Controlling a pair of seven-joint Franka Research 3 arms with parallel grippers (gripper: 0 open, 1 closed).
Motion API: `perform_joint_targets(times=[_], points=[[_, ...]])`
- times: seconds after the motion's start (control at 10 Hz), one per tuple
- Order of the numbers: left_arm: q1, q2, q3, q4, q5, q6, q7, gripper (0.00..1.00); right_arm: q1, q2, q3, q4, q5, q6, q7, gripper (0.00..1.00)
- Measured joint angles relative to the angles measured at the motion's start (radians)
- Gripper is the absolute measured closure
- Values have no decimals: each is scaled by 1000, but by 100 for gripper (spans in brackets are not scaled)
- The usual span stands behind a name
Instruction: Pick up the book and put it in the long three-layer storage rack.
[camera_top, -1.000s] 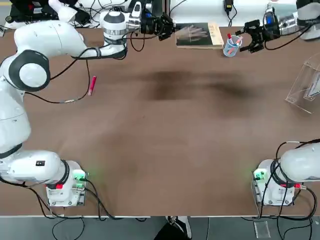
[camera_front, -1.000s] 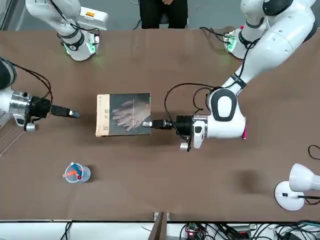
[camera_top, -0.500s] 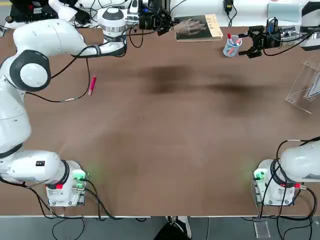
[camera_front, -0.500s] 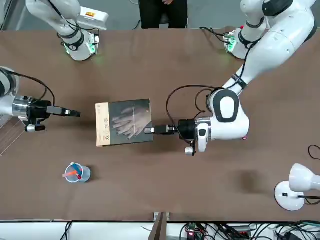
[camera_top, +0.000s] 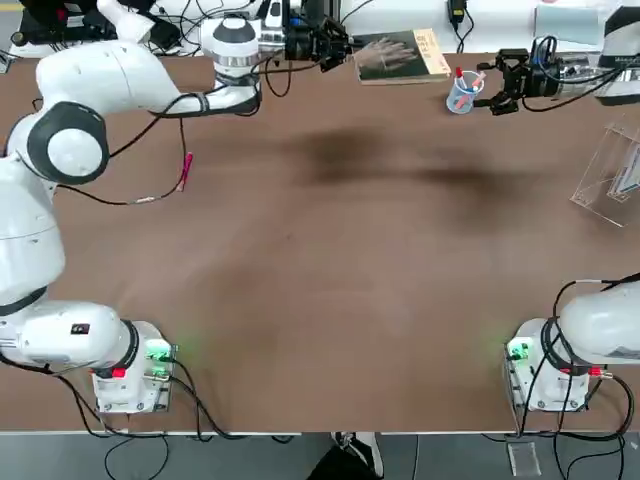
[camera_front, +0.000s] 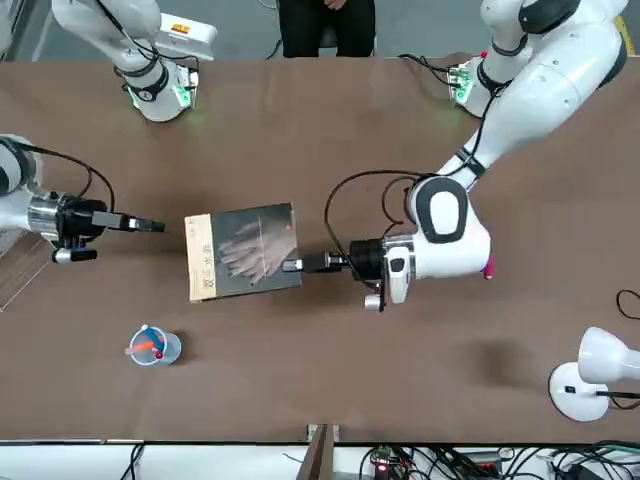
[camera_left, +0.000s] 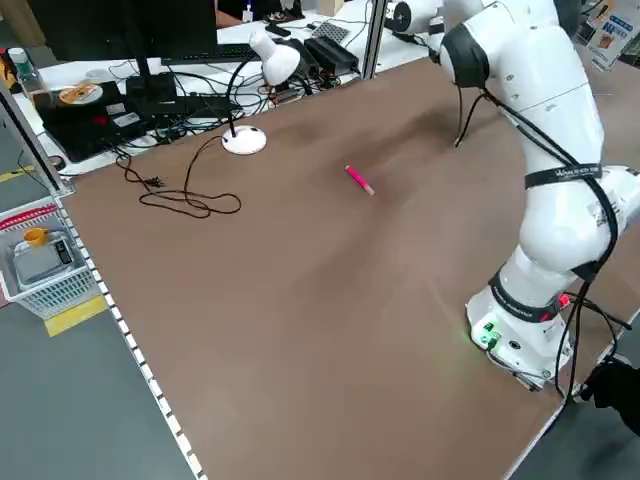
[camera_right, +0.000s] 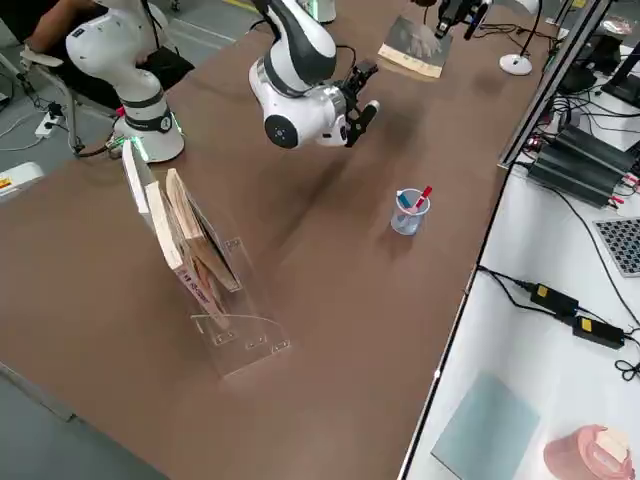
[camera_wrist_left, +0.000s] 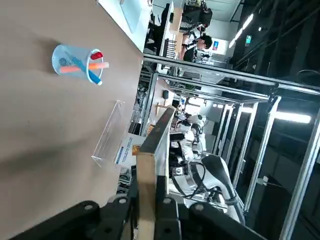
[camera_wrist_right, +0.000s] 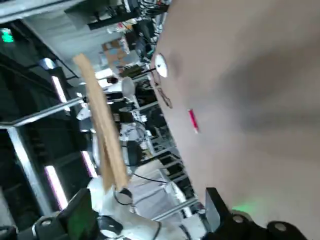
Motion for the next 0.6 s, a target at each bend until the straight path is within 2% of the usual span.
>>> perform_joint_targets(times=[0.2, 0.6], points=[[-33, 3, 13, 0, 0, 28, 15, 100, 33, 1, 3, -20, 58, -5, -13, 0], [-74, 6, 22, 0, 0, 74, 20, 100, 58, 8, 3, -27, 71, -2, -57, 0]])
